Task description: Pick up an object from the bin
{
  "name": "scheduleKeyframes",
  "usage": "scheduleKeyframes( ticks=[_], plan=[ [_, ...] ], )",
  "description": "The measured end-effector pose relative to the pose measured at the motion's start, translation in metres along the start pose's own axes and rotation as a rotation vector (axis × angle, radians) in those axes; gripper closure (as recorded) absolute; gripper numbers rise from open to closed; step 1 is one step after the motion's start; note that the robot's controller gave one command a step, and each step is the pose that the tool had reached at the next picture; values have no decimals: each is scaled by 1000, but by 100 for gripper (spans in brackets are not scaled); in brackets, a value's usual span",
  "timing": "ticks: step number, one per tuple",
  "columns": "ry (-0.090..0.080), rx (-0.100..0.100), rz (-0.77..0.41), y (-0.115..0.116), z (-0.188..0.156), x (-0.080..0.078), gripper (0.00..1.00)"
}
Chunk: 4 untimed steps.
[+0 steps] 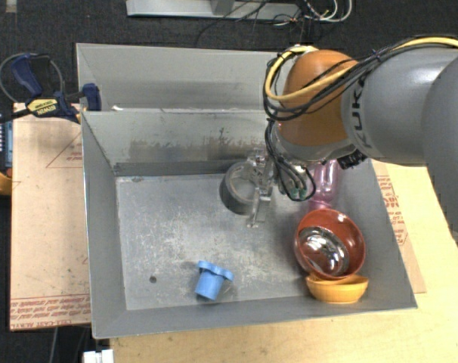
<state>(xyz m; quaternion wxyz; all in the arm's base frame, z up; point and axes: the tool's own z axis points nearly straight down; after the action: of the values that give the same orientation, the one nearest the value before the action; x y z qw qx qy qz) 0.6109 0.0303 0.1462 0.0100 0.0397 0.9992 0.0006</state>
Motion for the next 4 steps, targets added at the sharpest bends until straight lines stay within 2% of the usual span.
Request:
scheduleKeyframes(
  ticks=[1,2,3,4],
  plan=[
    [27,2,109,9,48,-14,0],
    [-2,-2,215,2,75,-18,0],
    [32,4,336,-7,77,-16,100],
    [31,4,336,-7,77,-16,100]
  ],
)
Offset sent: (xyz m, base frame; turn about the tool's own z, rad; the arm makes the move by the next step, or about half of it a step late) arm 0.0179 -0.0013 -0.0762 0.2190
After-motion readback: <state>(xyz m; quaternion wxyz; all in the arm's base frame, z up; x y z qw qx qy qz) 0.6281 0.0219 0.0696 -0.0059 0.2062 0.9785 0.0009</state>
